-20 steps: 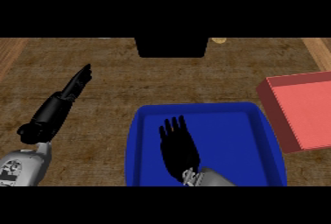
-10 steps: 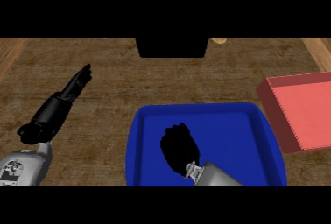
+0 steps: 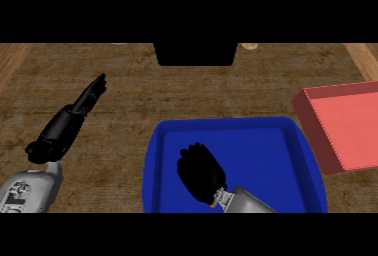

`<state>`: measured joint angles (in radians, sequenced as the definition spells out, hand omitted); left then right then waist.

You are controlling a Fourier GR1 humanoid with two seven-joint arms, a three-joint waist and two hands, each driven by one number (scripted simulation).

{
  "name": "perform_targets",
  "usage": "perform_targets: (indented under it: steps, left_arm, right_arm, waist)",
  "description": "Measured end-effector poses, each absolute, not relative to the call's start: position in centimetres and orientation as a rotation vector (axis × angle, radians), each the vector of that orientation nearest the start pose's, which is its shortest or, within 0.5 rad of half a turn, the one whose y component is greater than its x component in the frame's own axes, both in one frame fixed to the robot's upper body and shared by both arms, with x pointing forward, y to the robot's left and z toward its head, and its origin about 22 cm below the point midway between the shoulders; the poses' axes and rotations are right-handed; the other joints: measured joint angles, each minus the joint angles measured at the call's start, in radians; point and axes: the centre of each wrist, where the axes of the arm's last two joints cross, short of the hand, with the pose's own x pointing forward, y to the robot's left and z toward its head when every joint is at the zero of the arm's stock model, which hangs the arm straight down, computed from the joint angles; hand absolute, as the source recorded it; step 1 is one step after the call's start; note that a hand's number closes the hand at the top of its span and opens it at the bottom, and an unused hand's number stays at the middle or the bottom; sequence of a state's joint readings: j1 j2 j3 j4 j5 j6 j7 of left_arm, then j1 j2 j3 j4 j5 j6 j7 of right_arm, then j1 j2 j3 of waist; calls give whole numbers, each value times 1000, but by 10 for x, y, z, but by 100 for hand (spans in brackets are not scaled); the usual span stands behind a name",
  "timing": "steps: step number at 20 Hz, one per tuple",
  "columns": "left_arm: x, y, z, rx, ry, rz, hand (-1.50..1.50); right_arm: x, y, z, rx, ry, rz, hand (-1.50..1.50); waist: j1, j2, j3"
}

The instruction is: Pick the croissant from the tray and place it in the cardboard box

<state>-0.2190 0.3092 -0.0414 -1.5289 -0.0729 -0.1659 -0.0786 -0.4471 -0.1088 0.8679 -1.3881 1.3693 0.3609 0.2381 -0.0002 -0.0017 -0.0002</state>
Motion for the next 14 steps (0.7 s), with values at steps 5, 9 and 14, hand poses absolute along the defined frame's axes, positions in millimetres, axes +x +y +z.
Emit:
perform_targets:
  steps: [5,9,14]
  left_arm:
    - [289,275,60,116,-1736,-508,0]
    - [287,279,58,129,-1731,-491,0]
    - [284,285,59,150,-1728,-477,0]
  right_arm:
    - [194,-73,20,601,2075,-2776,150]
    - [163,-105,28,213,2205,-2611,150]
    - [151,-156,64,67,2319,-2364,150]
  waist:
    - [-28,-4,3]
    - [-50,-8,5]
    - [-69,-11,6]
